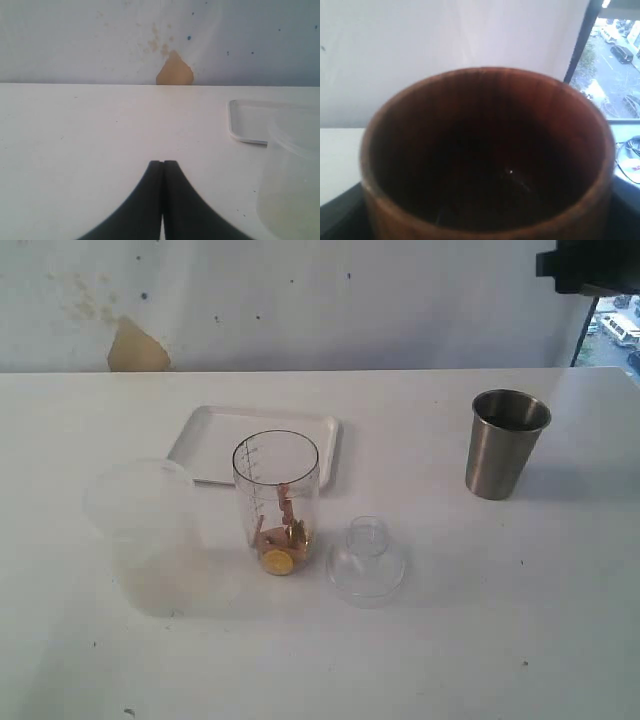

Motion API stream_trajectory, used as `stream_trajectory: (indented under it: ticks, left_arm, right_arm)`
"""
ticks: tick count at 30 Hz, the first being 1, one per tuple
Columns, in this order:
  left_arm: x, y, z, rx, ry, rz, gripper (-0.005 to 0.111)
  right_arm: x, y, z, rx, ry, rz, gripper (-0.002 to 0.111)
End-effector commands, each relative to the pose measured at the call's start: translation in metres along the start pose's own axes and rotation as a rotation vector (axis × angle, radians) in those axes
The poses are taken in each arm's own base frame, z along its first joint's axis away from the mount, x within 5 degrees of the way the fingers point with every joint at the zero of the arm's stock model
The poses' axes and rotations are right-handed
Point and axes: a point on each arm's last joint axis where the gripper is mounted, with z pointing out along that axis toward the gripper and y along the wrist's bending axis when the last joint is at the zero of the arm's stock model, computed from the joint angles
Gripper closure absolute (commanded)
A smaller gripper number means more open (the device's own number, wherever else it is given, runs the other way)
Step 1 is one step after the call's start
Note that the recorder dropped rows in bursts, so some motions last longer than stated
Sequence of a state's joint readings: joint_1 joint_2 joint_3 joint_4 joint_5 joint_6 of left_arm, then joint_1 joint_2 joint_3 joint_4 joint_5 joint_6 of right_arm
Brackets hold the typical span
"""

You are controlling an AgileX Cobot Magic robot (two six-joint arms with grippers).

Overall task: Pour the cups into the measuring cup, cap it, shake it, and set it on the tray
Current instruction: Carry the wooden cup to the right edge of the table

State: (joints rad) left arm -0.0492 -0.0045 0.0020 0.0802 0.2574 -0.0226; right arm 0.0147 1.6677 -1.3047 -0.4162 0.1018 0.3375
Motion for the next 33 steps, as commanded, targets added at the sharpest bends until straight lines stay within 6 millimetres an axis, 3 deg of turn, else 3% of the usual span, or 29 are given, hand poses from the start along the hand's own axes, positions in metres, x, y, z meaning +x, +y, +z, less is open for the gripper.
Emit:
stream_trajectory:
  ticks: [1, 7, 15, 18, 24, 28, 33]
  left_arm:
    - [-0.001, 0.0, 0.0, 0.001, 0.0, -0.011, 0.003]
    - [-0.001, 0.0, 0.0, 0.001, 0.0, -0.011, 0.003]
    - [-0.001, 0.0, 0.0, 0.001, 0.0, -0.011, 0.003]
    - [-0.001, 0.0, 0.0, 0.001, 0.0, -0.011, 0.003]
    - [-0.001, 0.0, 0.0, 0.001, 0.0, -0.011, 0.003]
    - [-0.001, 0.0, 0.0, 0.001, 0.0, -0.011, 0.003]
    - [-0.001, 0.0, 0.0, 0.001, 0.0, -0.011, 0.003]
  right_arm:
    - [0.021, -0.022, 0.002, 0.009, -0.054, 0.04, 0.108]
    - [0.07, -0.036, 0.009, -0.036, -0.157, 0.107, 0.108]
    - [0.129, -0.065, 0.023, 0.047, -0.091, 0.145, 0.108]
    - [0.15, -0.067, 0.025, 0.07, -0.079, 0.097, 0.108]
    - [0.216, -0.065, 0.051, 0.094, 0.059, -0.024, 0.108]
    - [0.233, -0.056, 0.051, 0.056, -0.077, -0.022, 0.108]
    - [0.249, -0.057, 0.056, 0.074, -0.048, 0.003, 0.108]
